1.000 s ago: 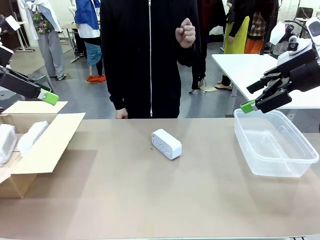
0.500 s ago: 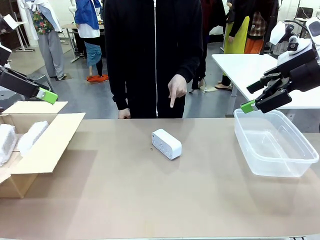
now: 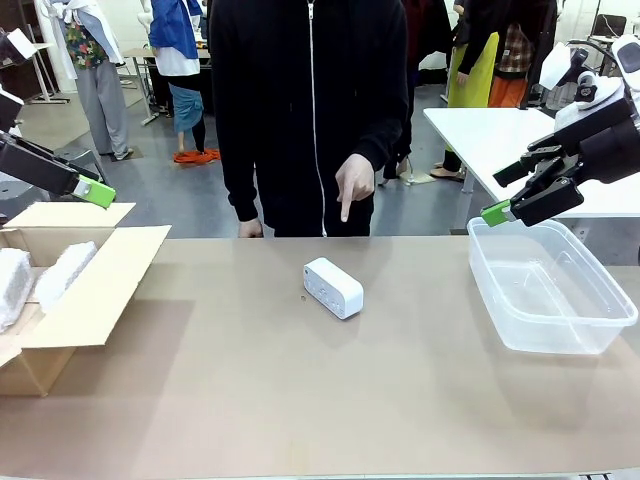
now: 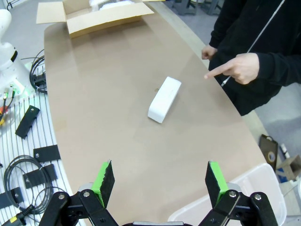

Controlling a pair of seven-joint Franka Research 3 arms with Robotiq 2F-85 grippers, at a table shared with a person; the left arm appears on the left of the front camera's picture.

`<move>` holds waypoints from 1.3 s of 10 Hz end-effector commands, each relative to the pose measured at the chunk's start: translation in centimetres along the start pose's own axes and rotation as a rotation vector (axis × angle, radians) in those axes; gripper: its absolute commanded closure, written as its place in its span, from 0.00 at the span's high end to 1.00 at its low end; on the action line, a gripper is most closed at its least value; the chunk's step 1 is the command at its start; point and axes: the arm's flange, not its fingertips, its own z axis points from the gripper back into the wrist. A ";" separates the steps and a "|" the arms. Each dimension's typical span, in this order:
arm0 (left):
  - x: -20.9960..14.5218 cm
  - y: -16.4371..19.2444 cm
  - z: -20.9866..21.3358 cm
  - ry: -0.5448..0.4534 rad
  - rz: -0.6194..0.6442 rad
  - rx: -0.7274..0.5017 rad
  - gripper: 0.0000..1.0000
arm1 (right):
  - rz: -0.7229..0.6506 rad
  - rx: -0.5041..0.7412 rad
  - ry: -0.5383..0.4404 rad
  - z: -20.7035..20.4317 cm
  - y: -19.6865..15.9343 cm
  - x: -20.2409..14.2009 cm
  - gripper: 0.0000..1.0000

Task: Separate and place wrapped and unwrapped clocks.
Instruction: Pick up the Digital clock indicated by the person.

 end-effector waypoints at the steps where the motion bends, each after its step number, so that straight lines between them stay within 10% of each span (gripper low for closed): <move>1: 0.2 -0.2 -0.1 -0.012 0.008 -0.004 1.00 | -0.004 0.017 -0.012 -0.1 -0.1 -0.1 1.00; 10: 0.2 -0.2 -0.1 -0.012 0.008 -0.004 1.00 | 0.000 0.000 0.000 0.0 0.0 0.0 1.00; 13: 0.2 -0.2 -0.1 -0.012 0.008 -0.004 1.00 | -0.149 0.087 0.178 -4.9 -4.0 10.2 1.00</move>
